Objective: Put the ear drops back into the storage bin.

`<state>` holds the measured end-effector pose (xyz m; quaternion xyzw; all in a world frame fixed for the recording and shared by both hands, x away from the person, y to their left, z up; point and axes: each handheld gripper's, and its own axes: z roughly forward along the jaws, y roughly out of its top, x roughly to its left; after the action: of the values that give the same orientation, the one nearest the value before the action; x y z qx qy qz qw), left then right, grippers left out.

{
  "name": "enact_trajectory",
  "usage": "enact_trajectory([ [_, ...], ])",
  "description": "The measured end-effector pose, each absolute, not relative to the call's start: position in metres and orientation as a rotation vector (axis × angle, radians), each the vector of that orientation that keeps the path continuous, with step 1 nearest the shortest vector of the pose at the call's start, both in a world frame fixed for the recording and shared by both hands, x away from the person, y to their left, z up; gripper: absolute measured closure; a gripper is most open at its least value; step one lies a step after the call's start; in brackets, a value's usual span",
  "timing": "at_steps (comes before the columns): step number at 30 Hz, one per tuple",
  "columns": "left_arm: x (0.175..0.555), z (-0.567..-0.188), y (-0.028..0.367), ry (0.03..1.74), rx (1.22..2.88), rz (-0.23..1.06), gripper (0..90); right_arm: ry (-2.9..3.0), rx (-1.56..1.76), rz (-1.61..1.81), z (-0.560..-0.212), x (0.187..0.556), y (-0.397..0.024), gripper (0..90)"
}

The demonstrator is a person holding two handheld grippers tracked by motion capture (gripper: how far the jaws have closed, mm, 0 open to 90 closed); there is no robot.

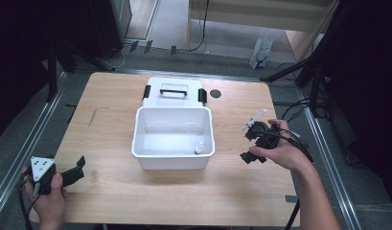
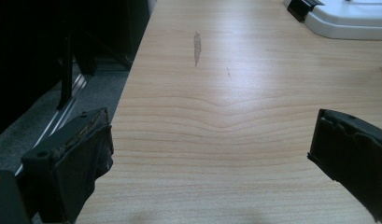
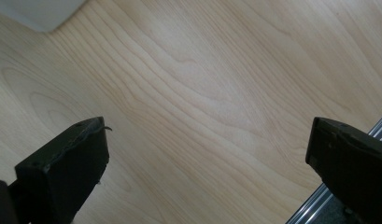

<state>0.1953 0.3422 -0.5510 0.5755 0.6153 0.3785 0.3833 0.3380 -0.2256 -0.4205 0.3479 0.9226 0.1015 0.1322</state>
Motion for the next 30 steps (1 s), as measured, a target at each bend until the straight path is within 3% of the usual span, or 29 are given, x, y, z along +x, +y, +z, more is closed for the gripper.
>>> enact_trajectory([
  [30,0.195,-0.551,0.342,1.566,1.47,0.963,0.2,2.482,1.225,0.404,-0.488,0.304,-0.296,0.0],
])
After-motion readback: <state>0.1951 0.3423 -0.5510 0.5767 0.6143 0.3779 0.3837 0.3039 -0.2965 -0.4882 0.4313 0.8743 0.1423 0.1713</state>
